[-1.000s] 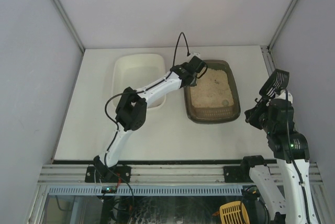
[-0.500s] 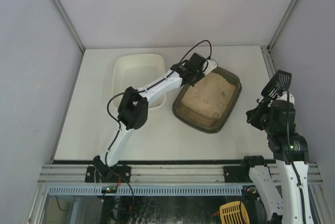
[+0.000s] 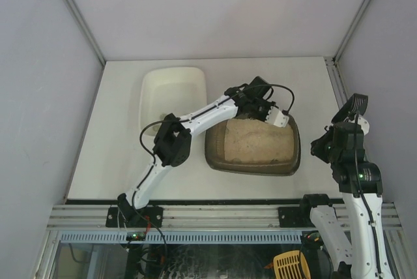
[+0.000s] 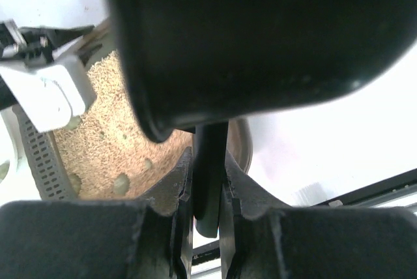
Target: Clean the litter box
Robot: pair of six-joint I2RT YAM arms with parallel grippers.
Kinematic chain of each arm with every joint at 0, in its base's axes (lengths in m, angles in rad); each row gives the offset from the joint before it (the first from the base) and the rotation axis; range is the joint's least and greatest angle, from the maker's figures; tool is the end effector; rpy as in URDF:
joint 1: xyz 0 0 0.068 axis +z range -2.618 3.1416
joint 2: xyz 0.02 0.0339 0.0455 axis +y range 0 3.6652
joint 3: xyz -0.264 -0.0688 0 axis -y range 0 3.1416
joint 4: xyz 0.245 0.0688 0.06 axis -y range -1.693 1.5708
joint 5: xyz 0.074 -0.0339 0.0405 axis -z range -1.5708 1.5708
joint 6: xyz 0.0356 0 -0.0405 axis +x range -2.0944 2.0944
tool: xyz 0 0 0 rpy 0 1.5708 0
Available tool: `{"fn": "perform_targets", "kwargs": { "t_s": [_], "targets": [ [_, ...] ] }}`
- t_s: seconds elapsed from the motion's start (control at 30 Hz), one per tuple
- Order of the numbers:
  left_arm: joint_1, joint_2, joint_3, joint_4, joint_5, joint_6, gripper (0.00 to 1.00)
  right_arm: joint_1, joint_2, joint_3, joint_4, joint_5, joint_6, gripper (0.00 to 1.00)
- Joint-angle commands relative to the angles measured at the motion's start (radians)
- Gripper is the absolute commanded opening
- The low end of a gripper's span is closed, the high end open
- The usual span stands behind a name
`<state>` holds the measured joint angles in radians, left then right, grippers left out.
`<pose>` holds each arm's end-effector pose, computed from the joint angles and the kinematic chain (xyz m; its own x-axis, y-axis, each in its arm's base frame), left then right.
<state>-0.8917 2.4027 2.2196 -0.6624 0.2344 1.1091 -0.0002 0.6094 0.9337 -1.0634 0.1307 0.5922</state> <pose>0.3321 -0.4246 0.2244 0.5549 0.6990 -0.4511 0.8011 -0.3026 0.5165 0.0974 -0.0047 0.3259 -0.5050 0.5535 -0.6622 0.4561 0.8225 0.3397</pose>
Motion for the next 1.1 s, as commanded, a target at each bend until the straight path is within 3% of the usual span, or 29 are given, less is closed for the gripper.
{"fn": "perform_targets", "kwargs": {
  "t_s": [0.0, 0.23, 0.67, 0.77, 1.07],
  "targets": [
    [-0.009, -0.012, 0.12, -0.078, 0.257, 0.378, 0.0, -0.006, -0.028, 0.021, -0.009, 0.085, 0.052, 0.0],
    [-0.011, 0.02, 0.14, -0.229, 0.383, 0.878, 0.0, -0.006, -0.075, 0.027, -0.037, 0.101, 0.079, 0.0],
    [-0.014, 0.098, 0.198, -0.425, 0.474, 1.521, 0.0, -0.007, -0.174, 0.029, -0.108, 0.169, 0.159, 0.0],
    [-0.015, 0.095, 0.185, -0.471, 0.493, 1.607, 0.0, -0.007, -0.185, 0.031, -0.116, 0.18, 0.166, 0.0],
    [-0.057, 0.051, 0.15, -0.504, 0.549, 1.624, 0.0, -0.007, -0.159, 0.022, -0.125, 0.16, 0.169, 0.0]
  ]
}}
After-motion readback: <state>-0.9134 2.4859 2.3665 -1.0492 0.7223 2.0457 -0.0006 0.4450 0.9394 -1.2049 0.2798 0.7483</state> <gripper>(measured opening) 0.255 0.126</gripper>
